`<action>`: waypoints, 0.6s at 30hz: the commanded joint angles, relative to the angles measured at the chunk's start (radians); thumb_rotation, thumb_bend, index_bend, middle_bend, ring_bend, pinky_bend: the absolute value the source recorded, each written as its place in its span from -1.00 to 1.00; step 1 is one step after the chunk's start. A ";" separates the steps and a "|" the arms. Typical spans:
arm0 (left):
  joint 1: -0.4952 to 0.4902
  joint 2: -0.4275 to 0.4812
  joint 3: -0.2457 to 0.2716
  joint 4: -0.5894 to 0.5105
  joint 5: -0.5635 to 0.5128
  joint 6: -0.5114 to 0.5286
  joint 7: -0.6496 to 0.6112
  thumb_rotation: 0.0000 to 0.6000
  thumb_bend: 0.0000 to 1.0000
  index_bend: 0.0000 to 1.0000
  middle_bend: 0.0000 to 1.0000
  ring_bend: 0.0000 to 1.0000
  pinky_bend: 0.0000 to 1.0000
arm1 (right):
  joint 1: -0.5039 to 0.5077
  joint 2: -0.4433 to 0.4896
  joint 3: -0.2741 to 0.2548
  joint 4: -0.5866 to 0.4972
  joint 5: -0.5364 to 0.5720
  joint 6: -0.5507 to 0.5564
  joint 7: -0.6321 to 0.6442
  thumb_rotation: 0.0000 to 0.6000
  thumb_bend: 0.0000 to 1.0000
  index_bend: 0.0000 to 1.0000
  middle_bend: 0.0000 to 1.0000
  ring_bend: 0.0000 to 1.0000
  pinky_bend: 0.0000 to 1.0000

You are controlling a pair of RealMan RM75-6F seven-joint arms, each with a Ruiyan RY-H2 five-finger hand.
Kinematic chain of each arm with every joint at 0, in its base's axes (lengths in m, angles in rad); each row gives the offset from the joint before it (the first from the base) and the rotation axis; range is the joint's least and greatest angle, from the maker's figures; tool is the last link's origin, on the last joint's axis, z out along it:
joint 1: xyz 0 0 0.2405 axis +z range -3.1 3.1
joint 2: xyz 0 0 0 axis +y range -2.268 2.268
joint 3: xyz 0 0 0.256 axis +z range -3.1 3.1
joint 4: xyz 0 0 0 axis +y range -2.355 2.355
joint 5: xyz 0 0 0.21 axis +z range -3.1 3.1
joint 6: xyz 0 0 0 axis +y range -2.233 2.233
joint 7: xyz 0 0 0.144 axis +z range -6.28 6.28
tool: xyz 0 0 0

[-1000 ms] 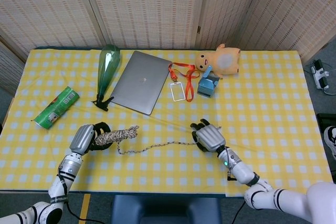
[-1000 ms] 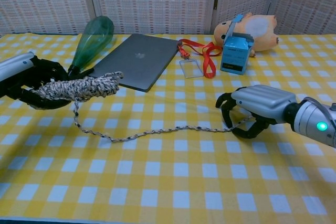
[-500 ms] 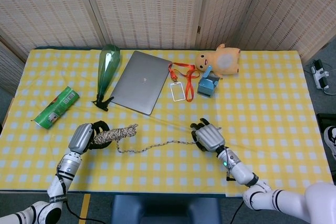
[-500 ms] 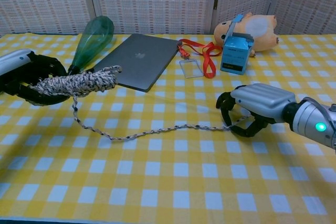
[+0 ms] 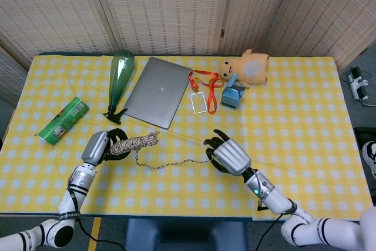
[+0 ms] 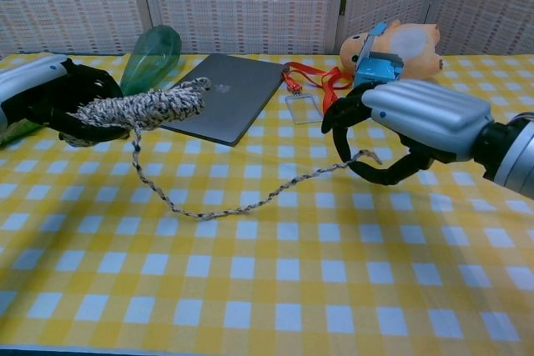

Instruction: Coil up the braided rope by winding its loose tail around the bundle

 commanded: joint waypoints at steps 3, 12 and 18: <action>-0.045 0.003 -0.043 -0.065 -0.109 -0.058 0.088 1.00 0.39 0.68 0.48 0.36 0.59 | 0.040 0.068 0.032 -0.132 -0.076 0.037 -0.057 1.00 0.03 0.36 -0.43 -0.47 -0.76; -0.092 -0.051 -0.066 -0.146 -0.218 -0.052 0.193 1.00 0.40 0.69 0.48 0.36 0.59 | 0.177 0.043 0.212 -0.239 0.036 -0.072 -0.225 1.00 0.03 0.36 -0.45 -0.48 -0.76; -0.096 -0.073 -0.042 -0.171 -0.165 -0.070 0.142 1.00 0.40 0.69 0.49 0.37 0.59 | 0.249 -0.018 0.288 -0.187 0.148 -0.113 -0.308 1.00 0.03 0.36 -0.45 -0.49 -0.76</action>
